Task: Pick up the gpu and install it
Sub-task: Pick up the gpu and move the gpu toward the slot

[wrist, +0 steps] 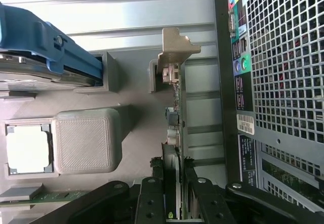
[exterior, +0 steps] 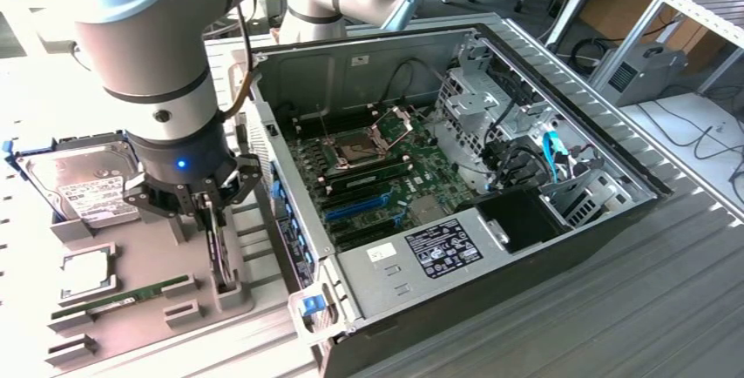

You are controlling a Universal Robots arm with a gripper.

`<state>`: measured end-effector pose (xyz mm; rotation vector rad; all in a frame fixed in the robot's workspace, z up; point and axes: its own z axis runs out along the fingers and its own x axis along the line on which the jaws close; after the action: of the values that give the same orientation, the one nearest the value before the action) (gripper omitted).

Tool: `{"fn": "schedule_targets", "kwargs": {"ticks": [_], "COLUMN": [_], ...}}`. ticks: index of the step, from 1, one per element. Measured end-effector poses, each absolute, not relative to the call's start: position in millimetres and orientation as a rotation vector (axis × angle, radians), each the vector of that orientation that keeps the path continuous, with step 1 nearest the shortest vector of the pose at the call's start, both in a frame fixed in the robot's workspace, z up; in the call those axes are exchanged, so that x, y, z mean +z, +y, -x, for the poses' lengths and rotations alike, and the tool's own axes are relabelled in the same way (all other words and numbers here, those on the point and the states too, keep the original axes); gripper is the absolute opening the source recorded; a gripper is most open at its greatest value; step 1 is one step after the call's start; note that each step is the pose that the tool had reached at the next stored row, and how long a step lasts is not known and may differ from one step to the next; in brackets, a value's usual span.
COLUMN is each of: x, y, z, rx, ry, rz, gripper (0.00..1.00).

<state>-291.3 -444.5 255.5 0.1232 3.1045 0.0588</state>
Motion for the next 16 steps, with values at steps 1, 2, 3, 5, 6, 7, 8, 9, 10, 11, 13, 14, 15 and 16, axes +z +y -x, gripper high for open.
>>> {"fn": "schedule_targets", "kwargs": {"ticks": [1, 2, 3, 5, 6, 7, 8, 9, 10, 11, 13, 14, 15, 16], "x": [255.7, 255.8, 256.0, 256.3, 256.5, 256.8, 257.0, 257.1, 257.3, 257.5, 257.9, 258.1, 258.3, 258.5], "y": [-444.5, -444.5, -444.5, -444.5, -444.5, -444.5, -444.5, -444.5, -444.5, -444.5, -444.5, -444.5, -444.5, -444.5], "z": [291.3, 291.3, 291.3, 291.3, 291.3, 291.3, 291.4, 291.3, 291.3, 291.3, 291.3, 291.3, 291.3, 291.4], "rx": [0.059, 0.059, 0.059, 0.059, 0.059, 0.059, 0.059, 0.059, 0.059, 0.059, 0.059, 0.059, 0.059, 0.059], "ry": [3.104, 3.104, 3.104, 3.104, 3.104, 3.104, 3.104, 3.104, 3.104, 3.104, 3.104, 3.104, 3.104, 3.104], "rz": [-0.123, -0.123, -0.123, -0.123, -0.123, -0.123, -0.123, -0.123, -0.123, -0.123, -0.123, -0.123, -0.123, -0.123], "gripper": [0.27, 0.27, 0.27, 0.27, 0.27, 0.27, 0.27, 0.27, 0.27, 0.27, 0.27, 0.27, 0.27, 0.27]}}
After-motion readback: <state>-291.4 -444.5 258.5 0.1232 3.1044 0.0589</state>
